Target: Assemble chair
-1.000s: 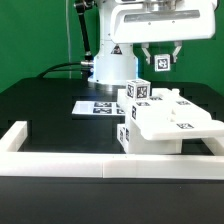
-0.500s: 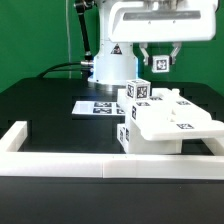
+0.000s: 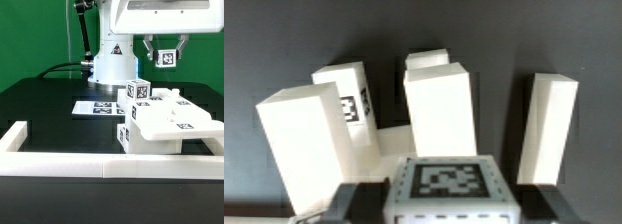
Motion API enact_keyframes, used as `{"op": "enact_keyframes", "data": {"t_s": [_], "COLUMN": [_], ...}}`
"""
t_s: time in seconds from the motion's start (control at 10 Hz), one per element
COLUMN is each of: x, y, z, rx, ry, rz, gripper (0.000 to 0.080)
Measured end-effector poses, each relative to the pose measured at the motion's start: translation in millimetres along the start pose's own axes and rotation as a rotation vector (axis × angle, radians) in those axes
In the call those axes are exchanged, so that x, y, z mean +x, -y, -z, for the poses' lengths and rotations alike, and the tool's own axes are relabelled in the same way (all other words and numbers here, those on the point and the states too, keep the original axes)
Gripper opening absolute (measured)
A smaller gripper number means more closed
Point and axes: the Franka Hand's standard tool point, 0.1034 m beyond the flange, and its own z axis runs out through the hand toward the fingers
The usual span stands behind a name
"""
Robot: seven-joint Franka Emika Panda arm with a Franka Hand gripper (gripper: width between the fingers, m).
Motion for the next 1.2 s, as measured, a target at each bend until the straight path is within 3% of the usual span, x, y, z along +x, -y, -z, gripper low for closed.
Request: {"op": "enact_keyframes", "data": {"t_s": [0.1, 0.3, 0.5, 1.2], "x": [1.0, 27.6, 43.2, 47.8], "y": [-0.2, 1.0, -3.1, 0.4], "z": [-0.6, 0.3, -2.1, -12.2], "rx": [-0.003, -0.026, -0.043, -0.056], "ry": [0.001, -0.008, -0.013, -0.005], "rz": [0.008, 0.056, 0.142, 0.161], "gripper": [0.0287, 0.0287, 0.0287, 0.0287]}}
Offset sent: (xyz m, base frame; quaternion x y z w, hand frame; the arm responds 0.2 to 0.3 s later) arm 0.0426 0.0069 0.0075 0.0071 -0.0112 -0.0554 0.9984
